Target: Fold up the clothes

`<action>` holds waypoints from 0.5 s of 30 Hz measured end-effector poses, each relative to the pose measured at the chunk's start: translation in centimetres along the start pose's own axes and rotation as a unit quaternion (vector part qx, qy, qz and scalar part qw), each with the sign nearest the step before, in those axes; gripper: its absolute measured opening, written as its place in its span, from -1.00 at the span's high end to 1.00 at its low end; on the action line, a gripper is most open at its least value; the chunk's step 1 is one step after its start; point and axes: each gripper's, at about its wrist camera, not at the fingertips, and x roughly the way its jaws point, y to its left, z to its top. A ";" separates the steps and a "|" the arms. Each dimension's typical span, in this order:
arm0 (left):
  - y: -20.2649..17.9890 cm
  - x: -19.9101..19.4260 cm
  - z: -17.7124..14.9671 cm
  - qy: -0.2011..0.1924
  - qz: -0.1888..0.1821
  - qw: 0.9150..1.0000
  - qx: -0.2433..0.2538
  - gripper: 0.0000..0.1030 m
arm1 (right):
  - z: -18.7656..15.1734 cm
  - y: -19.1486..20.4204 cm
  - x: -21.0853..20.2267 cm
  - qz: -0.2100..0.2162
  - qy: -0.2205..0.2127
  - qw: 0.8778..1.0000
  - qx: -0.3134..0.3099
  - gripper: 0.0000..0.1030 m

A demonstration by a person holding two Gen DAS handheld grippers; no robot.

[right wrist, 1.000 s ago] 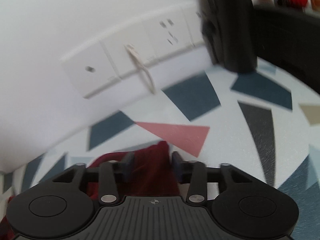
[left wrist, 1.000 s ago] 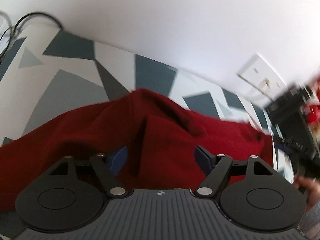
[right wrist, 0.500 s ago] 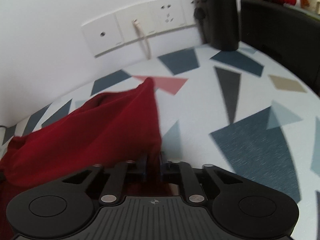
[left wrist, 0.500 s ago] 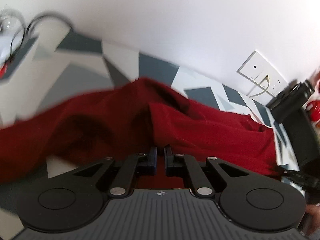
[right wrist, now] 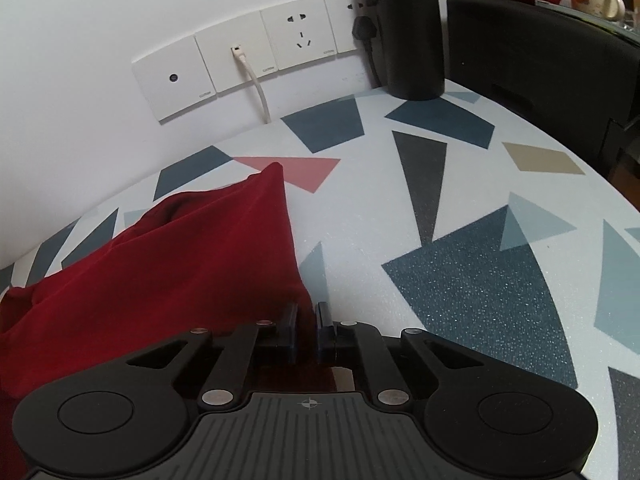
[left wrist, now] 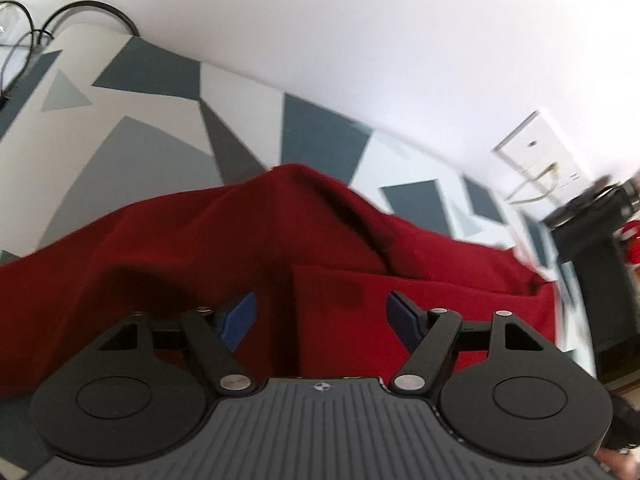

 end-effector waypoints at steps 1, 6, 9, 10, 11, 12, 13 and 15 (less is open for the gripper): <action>-0.4 -0.5 -0.4 -0.005 0.005 1.000 0.011 -0.44 | 0.0 0.1 -0.2 -0.003 0.000 1.000 0.002 0.80; -0.7 -4.6 -4.1 -0.058 0.045 0.997 0.031 -0.81 | -0.4 2.0 -2.5 -0.012 -0.034 0.999 0.010 -0.71; 0.5 -7.6 -7.0 -0.089 0.075 0.993 0.012 -0.82 | -1.3 4.1 -4.2 -0.008 -0.068 0.998 -0.003 -0.98; 1.5 -8.6 -8.2 -0.096 0.088 0.992 -0.007 -0.82 | -1.7 5.2 -4.3 -0.009 -0.065 0.998 -0.018 -0.98; 2.5 -9.6 -9.0 -0.106 0.099 0.989 -0.031 -0.83 | -2.2 6.3 -4.2 -0.007 -0.058 0.998 -0.034 -0.98; 3.6 -10.5 -9.9 -0.116 0.110 0.986 -0.056 -0.85 | -2.7 7.6 -3.9 -0.015 -0.046 0.998 -0.050 -0.98; 4.7 -11.4 -10.7 -0.126 0.121 0.981 -0.080 -0.87 | -3.2 8.8 -3.6 -0.027 -0.034 0.997 -0.066 -0.98; 7.1 -12.9 -12.0 -0.143 0.140 0.971 -0.132 -0.87 | -4.2 11.2 -3.0 -0.043 -0.012 0.994 -0.098 -0.98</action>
